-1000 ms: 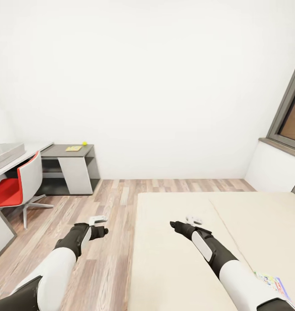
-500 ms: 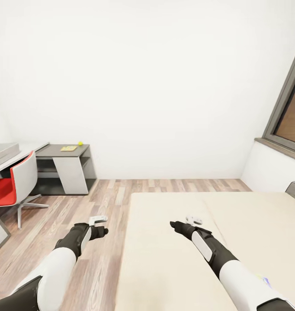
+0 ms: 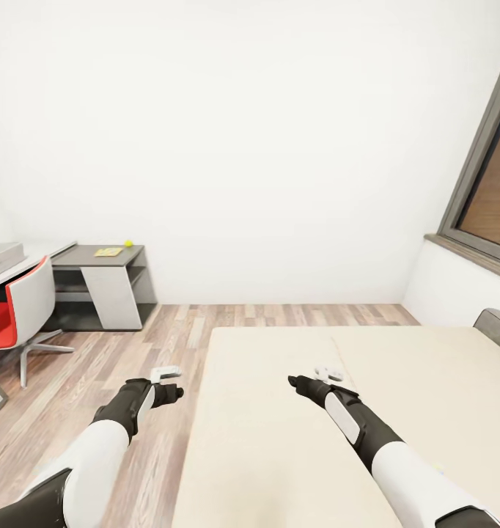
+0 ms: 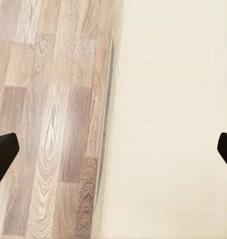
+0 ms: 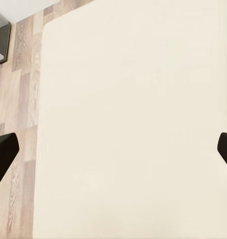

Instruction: Put all the toys in the child's room - the three board games (two on the bed and one on the table), the two jigsaw puzzles on the table, and the tennis ball on the table - inside the toy box on the table in the child's room.

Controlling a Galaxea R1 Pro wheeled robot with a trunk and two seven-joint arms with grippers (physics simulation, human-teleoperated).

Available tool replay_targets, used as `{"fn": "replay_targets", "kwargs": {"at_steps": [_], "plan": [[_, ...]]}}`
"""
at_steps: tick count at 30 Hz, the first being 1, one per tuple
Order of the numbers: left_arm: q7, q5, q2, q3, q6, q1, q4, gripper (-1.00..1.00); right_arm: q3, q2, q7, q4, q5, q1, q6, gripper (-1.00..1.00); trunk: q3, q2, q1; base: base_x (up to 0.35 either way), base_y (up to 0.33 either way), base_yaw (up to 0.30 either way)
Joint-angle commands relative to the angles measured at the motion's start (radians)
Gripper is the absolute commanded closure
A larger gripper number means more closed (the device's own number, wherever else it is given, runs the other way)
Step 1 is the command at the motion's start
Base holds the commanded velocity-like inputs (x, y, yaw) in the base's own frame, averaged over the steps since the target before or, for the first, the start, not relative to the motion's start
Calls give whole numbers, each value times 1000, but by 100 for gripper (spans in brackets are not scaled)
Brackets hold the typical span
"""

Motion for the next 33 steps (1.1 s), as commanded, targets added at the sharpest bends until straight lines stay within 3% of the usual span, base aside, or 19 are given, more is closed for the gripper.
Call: {"fn": "replay_targets", "kwargs": {"at_steps": [1,33], "plan": [[-8,-11,-1,7,5,-1,-3,-100,5,-1,-6,-2,-5,-1,3,-100,-2,-2,1,0,-214,0],[-8,-11,-1,7,4,-1,-3,-100,5,-1,-6,-2,-5,-1,3,-100,-2,-2,1,0,-214,0]]}}
